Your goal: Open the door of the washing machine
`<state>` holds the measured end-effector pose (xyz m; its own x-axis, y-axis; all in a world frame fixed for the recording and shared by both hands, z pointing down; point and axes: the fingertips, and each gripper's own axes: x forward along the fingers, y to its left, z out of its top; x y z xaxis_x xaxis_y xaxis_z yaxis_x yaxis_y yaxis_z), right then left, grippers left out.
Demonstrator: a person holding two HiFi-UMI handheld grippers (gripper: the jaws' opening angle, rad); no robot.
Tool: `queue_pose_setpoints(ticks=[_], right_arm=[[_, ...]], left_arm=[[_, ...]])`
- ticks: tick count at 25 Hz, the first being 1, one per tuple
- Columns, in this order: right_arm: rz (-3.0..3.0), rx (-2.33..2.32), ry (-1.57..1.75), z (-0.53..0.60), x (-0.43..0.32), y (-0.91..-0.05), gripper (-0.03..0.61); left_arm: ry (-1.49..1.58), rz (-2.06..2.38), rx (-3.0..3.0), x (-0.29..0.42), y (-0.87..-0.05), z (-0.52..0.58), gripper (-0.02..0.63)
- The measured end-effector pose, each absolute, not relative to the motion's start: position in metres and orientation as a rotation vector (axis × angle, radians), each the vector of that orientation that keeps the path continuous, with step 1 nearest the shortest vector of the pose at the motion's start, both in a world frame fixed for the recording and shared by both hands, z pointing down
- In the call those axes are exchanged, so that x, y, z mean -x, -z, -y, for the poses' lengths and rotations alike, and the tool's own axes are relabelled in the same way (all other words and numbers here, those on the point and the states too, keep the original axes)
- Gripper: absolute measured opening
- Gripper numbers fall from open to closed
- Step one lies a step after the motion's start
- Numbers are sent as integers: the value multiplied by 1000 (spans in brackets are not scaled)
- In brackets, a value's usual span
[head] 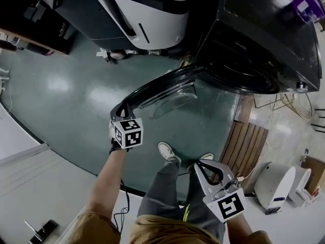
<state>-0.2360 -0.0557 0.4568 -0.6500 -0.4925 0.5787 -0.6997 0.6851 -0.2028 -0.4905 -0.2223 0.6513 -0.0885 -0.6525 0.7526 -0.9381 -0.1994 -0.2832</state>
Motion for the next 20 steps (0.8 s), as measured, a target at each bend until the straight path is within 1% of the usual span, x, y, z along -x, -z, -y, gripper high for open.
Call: queue_pose_setpoints(ticks=[6, 20], right_arm=[[2388, -950, -575, 63, 247, -458, 6], [2308, -1051, -584, 55, 236, -451, 5]], left_arm=[[-1189, 1729, -1899, 507, -651, 260, 63], [-1195, 1762, -1941, 525, -649, 333, 61]])
